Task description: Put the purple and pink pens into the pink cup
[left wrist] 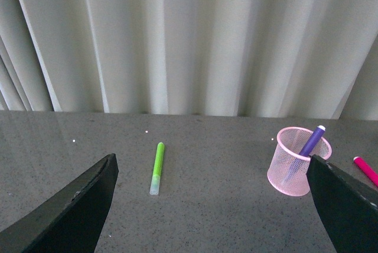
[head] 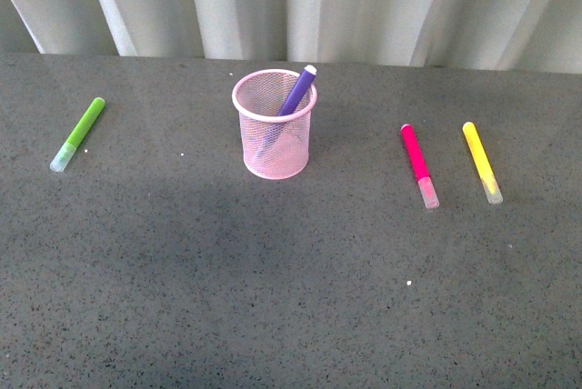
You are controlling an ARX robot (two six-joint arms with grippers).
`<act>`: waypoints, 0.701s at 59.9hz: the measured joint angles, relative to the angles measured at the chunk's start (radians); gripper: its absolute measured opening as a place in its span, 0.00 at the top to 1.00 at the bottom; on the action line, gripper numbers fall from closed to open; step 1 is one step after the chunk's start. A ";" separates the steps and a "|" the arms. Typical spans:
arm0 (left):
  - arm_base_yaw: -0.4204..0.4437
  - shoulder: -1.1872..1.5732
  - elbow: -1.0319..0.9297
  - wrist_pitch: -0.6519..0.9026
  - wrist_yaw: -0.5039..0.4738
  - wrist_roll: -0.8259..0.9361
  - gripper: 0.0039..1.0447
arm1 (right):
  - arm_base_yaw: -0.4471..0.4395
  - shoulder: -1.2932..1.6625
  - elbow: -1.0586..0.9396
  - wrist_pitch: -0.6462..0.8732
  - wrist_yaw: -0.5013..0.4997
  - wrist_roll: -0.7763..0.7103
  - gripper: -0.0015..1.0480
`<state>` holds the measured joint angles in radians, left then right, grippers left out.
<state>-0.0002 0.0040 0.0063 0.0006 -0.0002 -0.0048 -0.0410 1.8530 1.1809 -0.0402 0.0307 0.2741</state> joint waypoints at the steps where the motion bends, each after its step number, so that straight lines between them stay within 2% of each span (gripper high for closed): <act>1: 0.000 0.000 0.000 0.000 0.000 0.000 0.06 | 0.008 0.011 0.010 -0.012 -0.005 0.000 0.07; 8: 0.000 0.000 0.000 0.000 0.000 0.000 0.06 | 0.095 0.098 0.086 -0.103 -0.030 -0.008 0.07; 20: 0.000 0.000 0.000 0.000 0.000 0.000 0.06 | 0.200 0.198 0.095 -0.127 -0.013 0.003 0.07; 42: 0.000 0.000 0.000 0.000 0.000 0.000 0.06 | 0.232 0.333 0.111 -0.110 -0.010 0.074 0.07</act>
<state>-0.0002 0.0036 0.0063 0.0006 -0.0002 -0.0048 0.1909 2.1864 1.2915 -0.1501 0.0212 0.3481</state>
